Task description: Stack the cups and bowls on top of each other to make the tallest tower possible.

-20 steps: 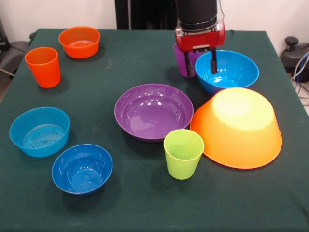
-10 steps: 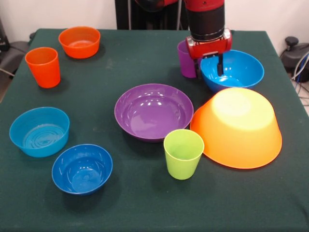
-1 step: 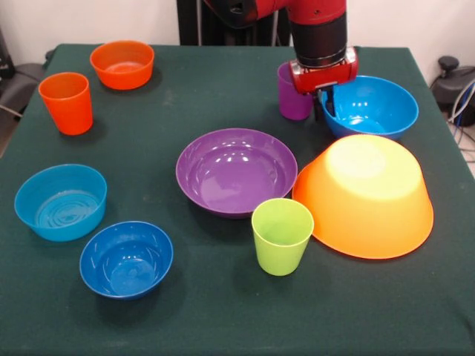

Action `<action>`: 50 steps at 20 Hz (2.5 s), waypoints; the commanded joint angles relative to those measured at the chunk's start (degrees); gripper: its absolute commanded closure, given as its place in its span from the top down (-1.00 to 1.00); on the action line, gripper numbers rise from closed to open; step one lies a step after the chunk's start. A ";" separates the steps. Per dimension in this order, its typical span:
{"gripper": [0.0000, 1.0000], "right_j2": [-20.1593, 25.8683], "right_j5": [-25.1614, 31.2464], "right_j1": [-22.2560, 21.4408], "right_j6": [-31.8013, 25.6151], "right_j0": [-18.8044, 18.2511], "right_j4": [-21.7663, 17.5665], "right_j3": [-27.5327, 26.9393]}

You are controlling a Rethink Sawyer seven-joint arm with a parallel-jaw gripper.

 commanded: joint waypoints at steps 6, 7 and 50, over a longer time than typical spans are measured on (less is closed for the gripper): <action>-1.00 -2.05 -0.65 0.58 -4.30 1.00 -2.79 -3.00; -1.00 -1.89 -0.12 0.24 -4.45 0.97 -2.41 -2.89; -1.00 -2.16 4.09 -8.69 1.07 2.33 21.14 -8.02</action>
